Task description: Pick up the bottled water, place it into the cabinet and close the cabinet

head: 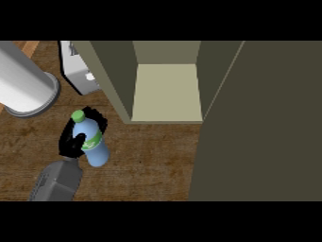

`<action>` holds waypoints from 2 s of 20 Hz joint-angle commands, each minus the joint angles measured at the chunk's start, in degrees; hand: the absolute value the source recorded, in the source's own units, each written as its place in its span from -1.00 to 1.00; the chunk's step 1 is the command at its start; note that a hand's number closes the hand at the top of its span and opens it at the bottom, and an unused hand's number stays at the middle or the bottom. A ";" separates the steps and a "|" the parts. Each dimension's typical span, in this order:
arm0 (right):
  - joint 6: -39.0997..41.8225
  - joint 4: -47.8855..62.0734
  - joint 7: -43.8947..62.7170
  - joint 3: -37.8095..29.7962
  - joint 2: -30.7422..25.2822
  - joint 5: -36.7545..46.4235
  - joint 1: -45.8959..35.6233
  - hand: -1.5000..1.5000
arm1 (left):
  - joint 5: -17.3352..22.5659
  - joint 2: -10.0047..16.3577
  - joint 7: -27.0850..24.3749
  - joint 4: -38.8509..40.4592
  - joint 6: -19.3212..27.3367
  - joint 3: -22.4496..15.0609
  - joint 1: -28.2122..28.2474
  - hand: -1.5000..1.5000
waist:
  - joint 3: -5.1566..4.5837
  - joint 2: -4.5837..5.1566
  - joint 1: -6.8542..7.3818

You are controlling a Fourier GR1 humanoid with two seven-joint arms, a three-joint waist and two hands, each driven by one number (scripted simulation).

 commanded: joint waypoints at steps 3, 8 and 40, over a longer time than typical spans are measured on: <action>-0.90 -3.36 0.82 3.06 -0.33 0.30 3.01 -1.00 | -2.63 -3.05 2.97 -5.05 7.33 -2.66 -3.90 1.00 | -0.02 0.00 -0.26; -1.54 -0.34 3.94 -0.30 0.05 -2.26 -3.52 -1.00 | -3.94 -4.23 2.88 -6.26 17.02 -8.02 -8.65 1.00 | -0.02 0.12 -0.29; 0.29 3.19 3.72 2.82 0.43 -1.39 -7.46 -1.00 | -23.76 1.13 9.87 -4.63 45.73 -14.93 -20.92 1.00 | 0.00 1.31 -6.87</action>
